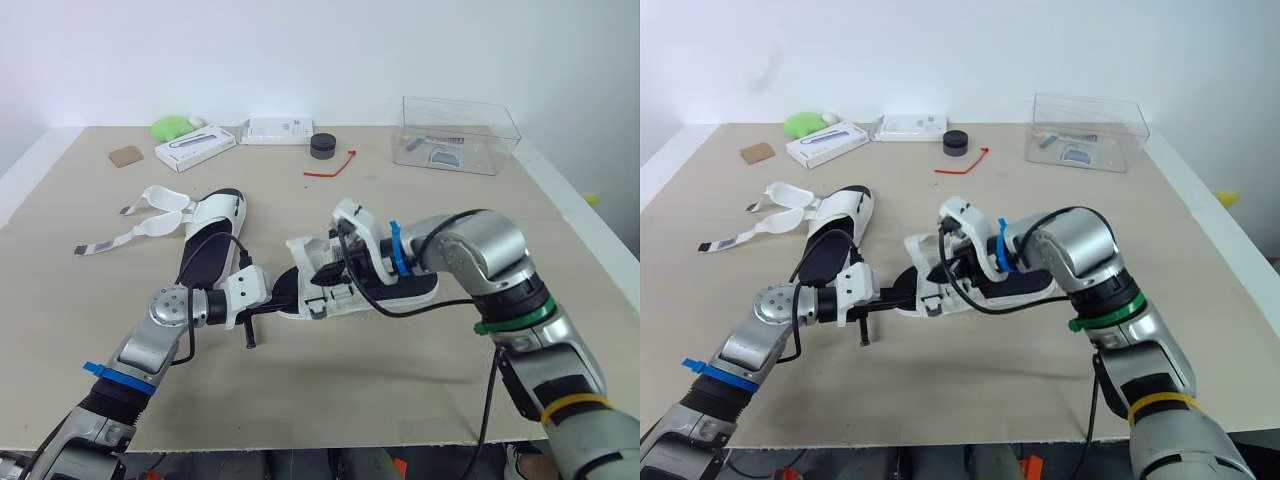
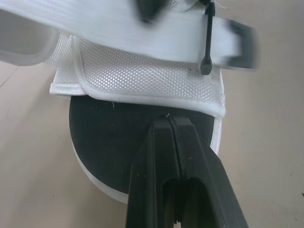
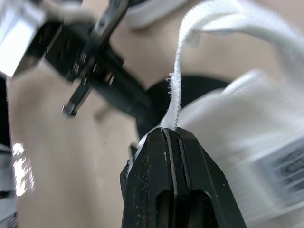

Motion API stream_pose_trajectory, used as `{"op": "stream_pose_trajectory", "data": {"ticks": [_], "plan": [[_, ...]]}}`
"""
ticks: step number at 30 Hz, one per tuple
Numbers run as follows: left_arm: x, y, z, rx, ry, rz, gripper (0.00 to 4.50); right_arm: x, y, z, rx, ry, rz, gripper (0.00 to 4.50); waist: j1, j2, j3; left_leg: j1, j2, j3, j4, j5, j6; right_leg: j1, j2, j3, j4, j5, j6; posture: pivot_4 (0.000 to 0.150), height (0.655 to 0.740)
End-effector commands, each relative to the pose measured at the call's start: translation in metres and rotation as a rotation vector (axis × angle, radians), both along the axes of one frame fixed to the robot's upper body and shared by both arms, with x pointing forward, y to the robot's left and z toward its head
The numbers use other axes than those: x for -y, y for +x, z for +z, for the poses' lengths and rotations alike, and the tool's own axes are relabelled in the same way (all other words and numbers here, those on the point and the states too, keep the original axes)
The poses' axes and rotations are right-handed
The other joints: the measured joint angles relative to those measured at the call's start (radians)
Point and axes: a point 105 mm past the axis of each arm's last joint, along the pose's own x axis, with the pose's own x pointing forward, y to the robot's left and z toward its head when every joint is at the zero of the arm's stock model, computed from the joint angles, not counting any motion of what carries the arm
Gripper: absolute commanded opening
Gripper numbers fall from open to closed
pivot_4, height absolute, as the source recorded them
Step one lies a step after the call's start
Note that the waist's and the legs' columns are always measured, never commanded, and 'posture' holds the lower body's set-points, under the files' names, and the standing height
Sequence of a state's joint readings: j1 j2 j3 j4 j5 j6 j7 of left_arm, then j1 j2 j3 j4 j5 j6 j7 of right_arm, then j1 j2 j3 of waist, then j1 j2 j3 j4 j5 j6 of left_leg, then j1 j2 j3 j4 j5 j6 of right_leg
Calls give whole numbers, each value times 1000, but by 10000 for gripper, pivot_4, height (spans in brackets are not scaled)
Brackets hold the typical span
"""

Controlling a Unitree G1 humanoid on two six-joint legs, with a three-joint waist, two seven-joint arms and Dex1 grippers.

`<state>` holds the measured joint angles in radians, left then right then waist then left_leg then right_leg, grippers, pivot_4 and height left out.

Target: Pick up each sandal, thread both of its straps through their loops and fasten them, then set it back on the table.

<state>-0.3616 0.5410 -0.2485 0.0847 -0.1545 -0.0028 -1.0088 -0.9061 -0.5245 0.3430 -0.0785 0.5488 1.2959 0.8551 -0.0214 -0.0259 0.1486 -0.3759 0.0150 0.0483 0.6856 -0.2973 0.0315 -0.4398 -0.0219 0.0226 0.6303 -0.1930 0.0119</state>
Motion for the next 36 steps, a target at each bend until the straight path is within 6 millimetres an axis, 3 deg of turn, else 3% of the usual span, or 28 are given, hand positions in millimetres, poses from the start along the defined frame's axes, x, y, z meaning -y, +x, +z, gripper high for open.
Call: {"op": "stream_pose_trajectory", "data": {"ticks": [1, 6, 10, 11, 14, 15, 19, 22, 25, 27, 30, 36], "plan": [[-12, -10, -42, -134, 128, 20, 0, 2, -8, 6, 37, 7, 2, 582, 0, 0, 0, 0, 0, 0, 0, 0, 0, 0, 0, 0, 0, 0, 0, 1500, 7400], [-11, -9, -42, -133, 129, 13, 0, 1, -18, 2, 64, 17, 2, 582, 0, 0, 0, 0, 0, -1, 0, 0, 0, 0, 0, -1, 0, -1, 0, 1500, 7400], [-9, -10, -43, -136, 131, 5, 0, 1, -22, 11, 109, 48, 27, 582, 0, 0, 0, 0, 0, -2, 0, 0, 0, 1, 0, -2, 0, -1, 0, 1500, 7400], [-9, -10, -43, -137, 132, 4, 0, 3, -21, 19, 133, 62, 33, 6401, 0, 0, 0, 0, -1, -2, 0, 0, 0, 1, 0, -2, 0, -1, 0, 1500, 7400], [-10, -11, -43, -138, 135, 0, 0, 13, -17, 47, 200, 125, 31, 15137, 0, 0, 0, 0, -1, -3, 0, 0, 0, 1, 0, -3, 0, -1, 0, 1500, 7400], [-11, -10, -43, -138, 136, 1, 0, 15, -18, 51, 206, 136, 34, 20639, 0, 0, 0, 0, -1, -3, 0, 0, 0, 1, 0, -3, 0, -1, 0, 1500, 7400], [-13, -9, -42, -139, 141, 4, 0, 29, -41, 74, 138, 280, 99, 38090, 0, 0, 0, 0, -1, -4, 0, 0, 0, 1, 0, -3, 0, -2, 0, 1500, 7400], [-15, -8, -42, -139, 144, 4, 0, 35, -59, 59, 38, 288, 121, 38090, 0, 0, 0, 0, -1, -8, 0, 0, 0, 3, 0, -4, 0, -3, -2, 1500, 7400], [-15, -4, -39, -133, 139, 7, 0, 34, -73, 18, -41, 242, 83, 38090, 1, -1, -1, 0, -1, -11, -1, 0, 0, 4, 0, -6, 0, -5, -3, 1500, 7400], [-13, 0, -35, -124, 128, 13, 0, 33, -69, -6, -36, 217, 7, 38090, 1, 0, 0, 1, -1, -12, -1, 0, 0, 5, 1, -6, 1, -5, -3, 1500, 7400], [-14, 4, -29, -126, 112, 18, 0, 37, -47, -32, 35, 192, -163, 38090, 0, 1, 0, 1, -1, -11, 1, 0, -1, 4, 1, -6, 2, -8, 4, 1500, 7400], [-19, 4, -30, -134, 123, 16, 0, 26, -36, -23, 87, 274, -213, 38090, -2, 1, 1, 2, -1, -9, 2, 4, -1, 5, 6, -3, 1, -4, 8, 1500, 7400]]}}
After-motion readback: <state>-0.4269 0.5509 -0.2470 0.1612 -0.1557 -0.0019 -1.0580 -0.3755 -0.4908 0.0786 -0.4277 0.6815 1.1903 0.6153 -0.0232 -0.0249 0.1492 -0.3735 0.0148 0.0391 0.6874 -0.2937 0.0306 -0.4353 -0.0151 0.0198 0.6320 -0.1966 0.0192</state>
